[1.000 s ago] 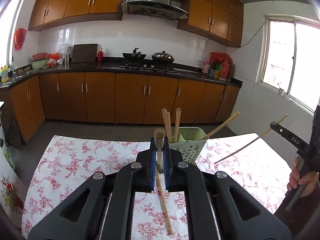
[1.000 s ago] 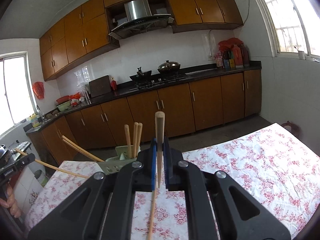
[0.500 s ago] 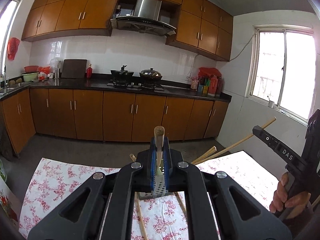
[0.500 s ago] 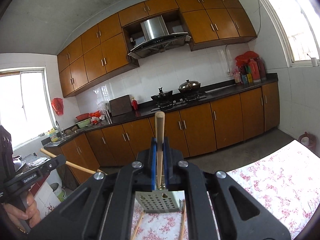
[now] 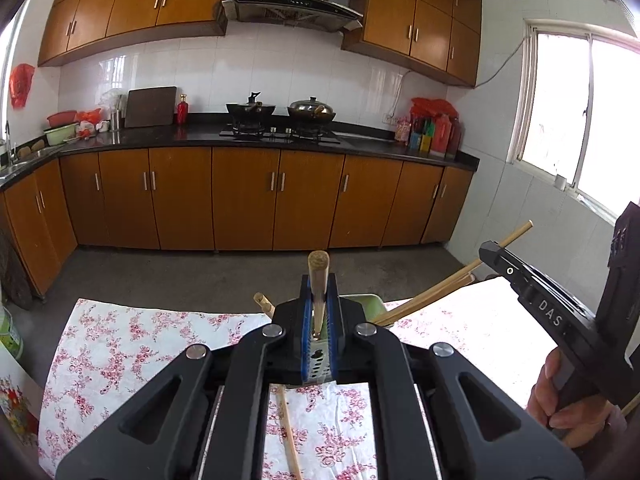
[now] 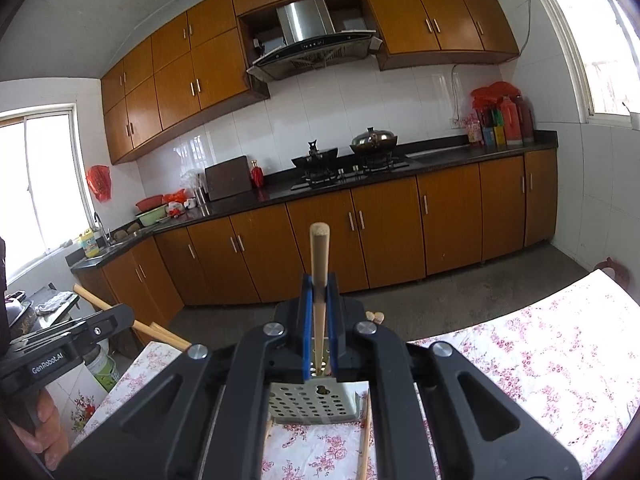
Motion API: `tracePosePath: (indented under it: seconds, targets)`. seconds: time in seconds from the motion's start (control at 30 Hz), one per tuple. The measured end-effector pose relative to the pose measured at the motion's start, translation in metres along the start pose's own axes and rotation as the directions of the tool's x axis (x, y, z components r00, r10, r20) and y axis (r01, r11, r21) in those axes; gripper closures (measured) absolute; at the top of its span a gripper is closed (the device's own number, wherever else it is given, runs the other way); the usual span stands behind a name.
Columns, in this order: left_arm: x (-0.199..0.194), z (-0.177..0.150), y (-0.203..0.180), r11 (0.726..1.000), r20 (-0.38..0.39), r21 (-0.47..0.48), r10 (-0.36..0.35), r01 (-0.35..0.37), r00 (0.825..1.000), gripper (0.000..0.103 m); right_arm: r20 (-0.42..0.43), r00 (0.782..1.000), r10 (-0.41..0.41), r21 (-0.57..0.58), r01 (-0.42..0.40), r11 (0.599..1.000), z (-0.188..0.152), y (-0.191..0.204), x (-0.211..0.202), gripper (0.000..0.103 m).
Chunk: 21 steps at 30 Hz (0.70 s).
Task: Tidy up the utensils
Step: 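Open both grippers to drop the chopsticks into the green holder, then grasp a bamboo chopstick with the right gripper while the left gripper grasps another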
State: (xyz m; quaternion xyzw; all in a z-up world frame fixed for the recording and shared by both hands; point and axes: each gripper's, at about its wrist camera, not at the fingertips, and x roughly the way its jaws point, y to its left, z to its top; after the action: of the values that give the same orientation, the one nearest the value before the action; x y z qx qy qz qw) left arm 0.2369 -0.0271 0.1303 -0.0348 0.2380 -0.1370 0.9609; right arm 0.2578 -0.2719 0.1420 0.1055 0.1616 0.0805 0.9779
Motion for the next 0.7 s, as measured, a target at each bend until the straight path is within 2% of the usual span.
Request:
tracePosePath:
  seconds: [0.23,0.3,0.43,0.57,0.7]
  targets:
    - [0.021,0.000,0.002,0.999,-0.031,-0.038,0.008,-0.010,0.999,0.096,-0.026,0.999,-0.025,0.005,0.025,1.000,-0.007,-0.001,0.012,0.091]
    - [0.018,-0.001,0.006,0.998,-0.021,-0.064,-0.002,0.001,1.000,0.095,-0.012,0.999,-0.032,0.001,0.033,0.999,-0.008,-0.004,0.006,0.081]
    - [0.008,-0.002,0.012,0.996,-0.002,-0.084,-0.008,0.008,1.000,0.094,0.017,0.998,-0.053,0.011,0.052,0.999,-0.011,-0.013,-0.011,0.075]
    - [-0.012,-0.007,0.022,0.993,0.037,-0.119,-0.010,0.014,0.999,0.078,0.016,0.996,-0.085,0.032,0.084,0.996,-0.022,-0.028,-0.030,0.073]
    - [-0.030,-0.022,0.031,0.993,0.053,-0.119,0.006,0.000,0.999,0.077,-0.067,0.989,-0.132,0.031,0.135,0.990,-0.055,-0.047,-0.038,0.073]
